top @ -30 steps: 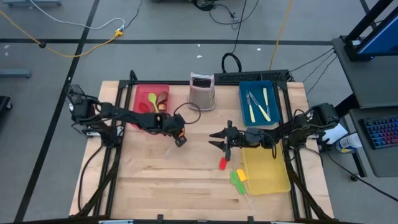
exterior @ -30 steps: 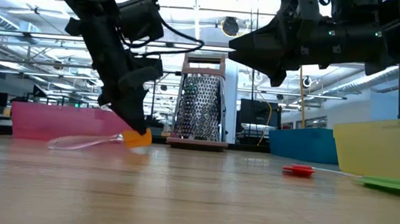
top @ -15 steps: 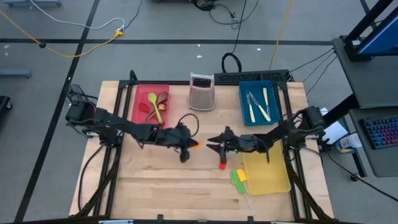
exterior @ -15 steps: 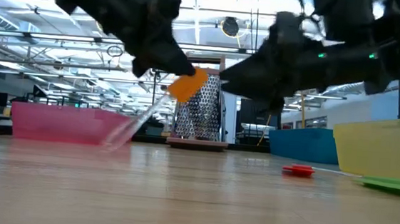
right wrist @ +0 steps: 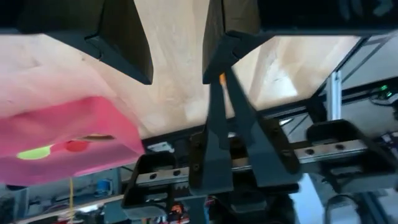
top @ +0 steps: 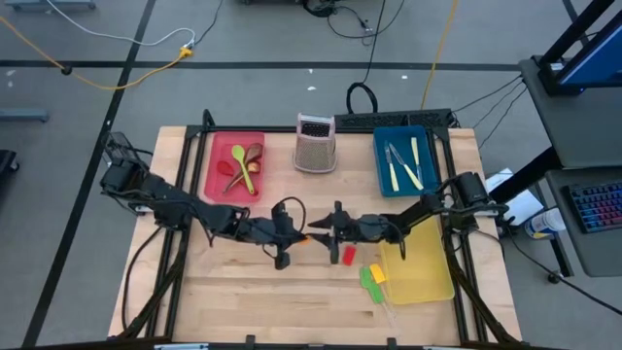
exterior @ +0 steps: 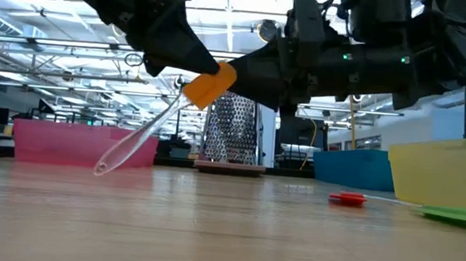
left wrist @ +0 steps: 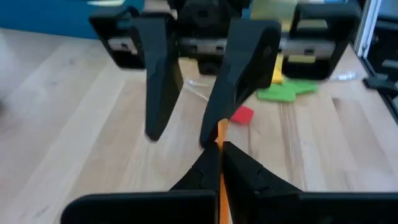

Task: Pick & Place Kitchen Items
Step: Put the orange spatula into the yellow bin

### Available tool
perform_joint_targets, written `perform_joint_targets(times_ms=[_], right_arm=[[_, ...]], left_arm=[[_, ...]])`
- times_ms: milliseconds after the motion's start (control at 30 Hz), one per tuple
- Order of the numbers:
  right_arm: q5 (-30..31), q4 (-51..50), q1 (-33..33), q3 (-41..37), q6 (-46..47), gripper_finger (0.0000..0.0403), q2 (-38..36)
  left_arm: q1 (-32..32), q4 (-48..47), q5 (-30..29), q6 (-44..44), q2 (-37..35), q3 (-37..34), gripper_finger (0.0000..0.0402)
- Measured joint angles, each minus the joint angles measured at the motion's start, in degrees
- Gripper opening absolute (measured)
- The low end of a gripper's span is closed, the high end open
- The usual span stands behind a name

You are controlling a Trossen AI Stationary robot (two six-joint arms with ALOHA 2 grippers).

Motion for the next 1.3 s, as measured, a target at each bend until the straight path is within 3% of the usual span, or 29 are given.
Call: perform_joint_targets(times_ms=[333,767,900,1067,1300], right_arm=[[-0.4,1.4,1.3,-0.4,0.1,0.0134,-0.3],[-0.3,1.2,1.3,-0.4,-0.9,0.0129,-0.3],[-2.2,1.3,1.3,-0.4,-1.5,0.0093,-0.3],[-3.0,1.3,0.8,-0.4,-1.5,0.0014,-0.3],[-1.5,1.4,1.0,-0.4,-0.9,0.0004,-0.3]], left_arm=[[-3.5,-4.3,-8.2,-0.4,0.0,0.0,0.0003],[-3.5,3.3,-9.7,3.4,0.0,0.0,0.0003],[-3.1,3.5,-10.3,3.5,0.0,0.0,0.0006],[-2.6,3.5,-10.2,2.1,0.0,0.0,0.0003],[-2.5,3.4,-10.3,2.4,0.0,0.0,0.0030]])
